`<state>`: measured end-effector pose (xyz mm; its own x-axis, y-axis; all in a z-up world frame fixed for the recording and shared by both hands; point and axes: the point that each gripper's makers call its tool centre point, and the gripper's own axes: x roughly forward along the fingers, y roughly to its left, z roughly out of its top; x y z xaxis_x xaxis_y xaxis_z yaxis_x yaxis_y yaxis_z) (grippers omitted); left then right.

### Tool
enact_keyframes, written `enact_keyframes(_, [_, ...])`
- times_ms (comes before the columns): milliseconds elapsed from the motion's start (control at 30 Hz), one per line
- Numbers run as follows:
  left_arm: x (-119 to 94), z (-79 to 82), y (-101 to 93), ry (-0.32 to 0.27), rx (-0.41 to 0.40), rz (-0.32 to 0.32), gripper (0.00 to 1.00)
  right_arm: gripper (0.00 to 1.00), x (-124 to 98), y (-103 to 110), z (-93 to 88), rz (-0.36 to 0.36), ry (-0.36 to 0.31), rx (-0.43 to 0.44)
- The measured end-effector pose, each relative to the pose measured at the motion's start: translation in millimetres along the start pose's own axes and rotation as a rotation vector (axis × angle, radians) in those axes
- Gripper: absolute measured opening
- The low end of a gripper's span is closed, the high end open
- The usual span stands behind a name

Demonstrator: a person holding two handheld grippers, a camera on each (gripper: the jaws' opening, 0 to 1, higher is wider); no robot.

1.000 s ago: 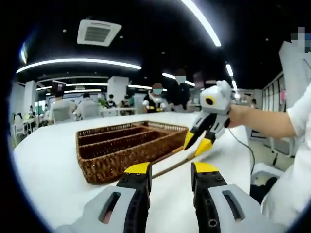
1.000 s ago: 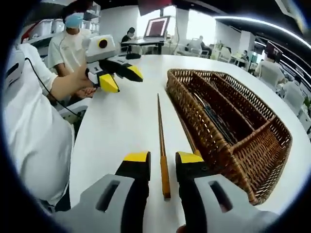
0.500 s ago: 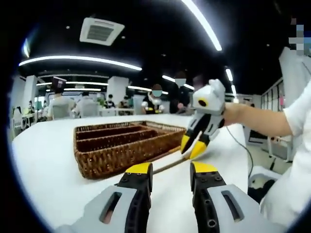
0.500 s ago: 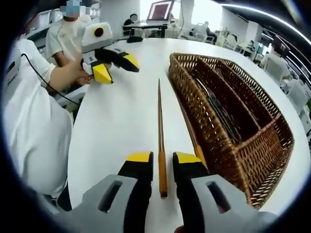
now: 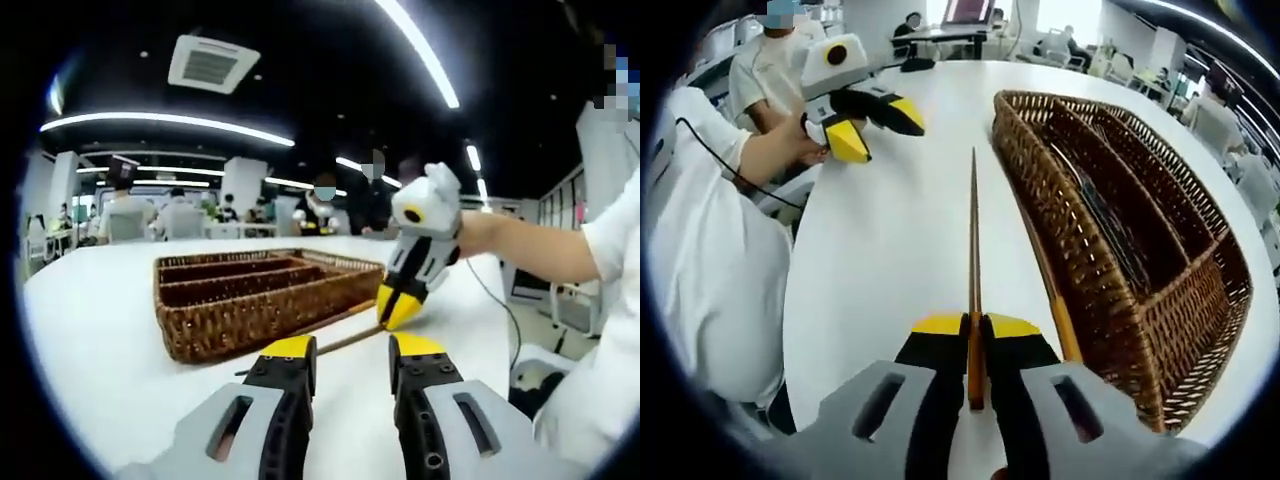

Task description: Arrange the knives, forks, and spoons in their matching storage slots by inserting each utensil handle-first until every utensil is classified and aligned in the correct compartment

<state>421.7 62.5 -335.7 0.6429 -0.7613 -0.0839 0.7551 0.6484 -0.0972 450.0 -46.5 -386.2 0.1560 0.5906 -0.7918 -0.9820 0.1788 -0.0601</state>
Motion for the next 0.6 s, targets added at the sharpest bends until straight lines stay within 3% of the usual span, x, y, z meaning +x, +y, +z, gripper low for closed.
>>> enact_keyframes(300, [1.2, -2.2, -2.5, 0.013, -0.019, -0.01, 0.28, 0.06, -1.2, 10.2, -2.1, 0.024, -0.004, 0.046])
enact_keyframes(600, [3.9, -2.9, -9.9, 0.025, -0.068, -0.043, 0.28, 0.06, -3.0, 18.8, 0.3, 0.083, -0.082, 0.134])
